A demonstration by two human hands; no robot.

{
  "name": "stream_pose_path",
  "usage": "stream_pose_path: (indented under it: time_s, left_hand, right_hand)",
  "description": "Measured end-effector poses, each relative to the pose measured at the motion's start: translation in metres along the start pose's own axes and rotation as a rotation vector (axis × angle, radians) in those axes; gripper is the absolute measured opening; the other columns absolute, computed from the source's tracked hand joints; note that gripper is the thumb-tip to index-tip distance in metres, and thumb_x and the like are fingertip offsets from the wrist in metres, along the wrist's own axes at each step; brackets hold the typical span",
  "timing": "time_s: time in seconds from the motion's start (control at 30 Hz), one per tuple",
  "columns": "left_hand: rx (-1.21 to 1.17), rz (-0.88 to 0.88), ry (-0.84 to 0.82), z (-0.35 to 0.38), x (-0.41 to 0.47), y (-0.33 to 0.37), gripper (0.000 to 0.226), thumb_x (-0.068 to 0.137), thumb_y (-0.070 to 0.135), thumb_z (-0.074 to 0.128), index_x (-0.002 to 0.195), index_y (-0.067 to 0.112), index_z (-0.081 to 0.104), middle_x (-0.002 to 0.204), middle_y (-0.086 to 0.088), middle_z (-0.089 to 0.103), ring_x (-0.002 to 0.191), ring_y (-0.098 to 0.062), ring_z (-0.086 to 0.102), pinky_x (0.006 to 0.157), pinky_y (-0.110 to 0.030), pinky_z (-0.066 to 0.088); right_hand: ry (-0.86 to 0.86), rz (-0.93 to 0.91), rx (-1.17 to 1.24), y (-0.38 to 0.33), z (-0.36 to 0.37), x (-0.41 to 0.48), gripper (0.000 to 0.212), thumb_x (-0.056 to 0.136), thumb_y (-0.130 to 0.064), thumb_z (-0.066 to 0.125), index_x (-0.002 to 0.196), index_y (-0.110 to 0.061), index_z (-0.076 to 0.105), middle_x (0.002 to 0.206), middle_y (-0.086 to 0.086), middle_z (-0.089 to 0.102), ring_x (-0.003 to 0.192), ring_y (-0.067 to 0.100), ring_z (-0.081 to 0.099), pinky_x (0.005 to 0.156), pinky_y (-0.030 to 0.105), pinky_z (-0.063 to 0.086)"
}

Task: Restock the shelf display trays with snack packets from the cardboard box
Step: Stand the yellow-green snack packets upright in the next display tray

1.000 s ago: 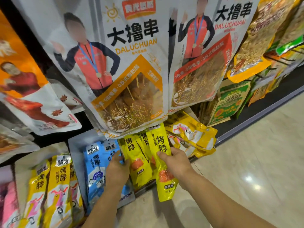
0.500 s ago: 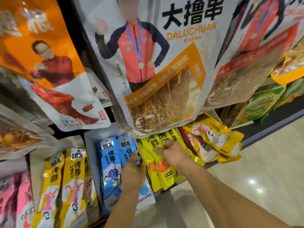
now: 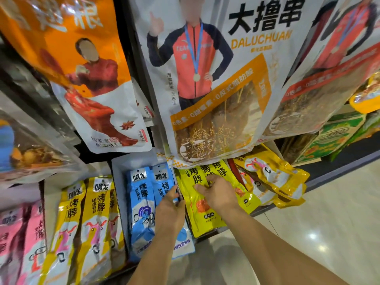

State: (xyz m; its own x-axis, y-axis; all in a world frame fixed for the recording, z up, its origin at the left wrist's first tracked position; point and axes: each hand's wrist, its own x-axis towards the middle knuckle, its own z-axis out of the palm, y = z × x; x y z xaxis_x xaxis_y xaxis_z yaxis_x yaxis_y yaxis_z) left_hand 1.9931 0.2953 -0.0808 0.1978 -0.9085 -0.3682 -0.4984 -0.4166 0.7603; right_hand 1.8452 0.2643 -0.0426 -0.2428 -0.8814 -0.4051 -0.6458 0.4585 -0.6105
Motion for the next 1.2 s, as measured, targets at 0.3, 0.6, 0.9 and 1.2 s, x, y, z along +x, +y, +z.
stream_pose_path:
  time_s: [0.3,0.6,0.9,1.2]
  left_hand:
    - [-0.021,0.053,0.003,-0.014,-0.011,0.008,0.042,0.097,0.017,0.060,0.138,0.021,0.053,0.113,0.005,0.064,0.077,0.001,0.058,0.068,-0.015,0.047]
    - [0.339,0.493,-0.084,0.008,-0.053,0.029,0.075,0.088,0.059,0.061,0.153,0.039,0.029,0.156,0.011,0.022,0.141,-0.013,0.020,0.115,-0.031,0.024]
    - [0.718,0.546,-0.092,0.042,-0.061,0.021,0.068,0.091,0.056,0.055,0.151,0.051,0.023,0.165,0.007,0.007,0.143,-0.024,0.019,0.111,-0.040,0.029]
    - [0.495,0.551,-0.187,0.020,-0.051,0.013,0.061,0.086,0.055,0.066,0.143,0.043,0.046,0.163,0.011,0.018,0.145,-0.013,0.016,0.119,-0.032,0.022]
  right_hand:
    - [0.088,-0.082,-0.121,0.008,-0.005,-0.012,0.043,0.096,-0.049,0.059,0.125,-0.018,0.062,0.120,0.007,0.060,0.116,0.029,0.055,0.092,0.037,0.050]
    - [0.197,-0.036,-0.454,0.070,-0.046,-0.020,0.046,0.095,-0.048,0.054,0.138,-0.032,0.055,0.137,0.009,0.052,0.127,0.035,0.044,0.103,0.044,0.039]
    - [0.086,-0.089,-0.198,0.095,-0.052,-0.023,0.050,0.092,-0.017,0.066,0.140,-0.027,0.054,0.133,0.009,0.048,0.120,0.032,0.055,0.096,0.037,0.048]
    - [0.131,0.045,0.051,0.112,-0.052,-0.014,0.037,0.092,-0.010,0.064,0.129,-0.014,0.066,0.114,0.015,0.071,0.085,0.031,0.069,0.078,0.039,0.059]
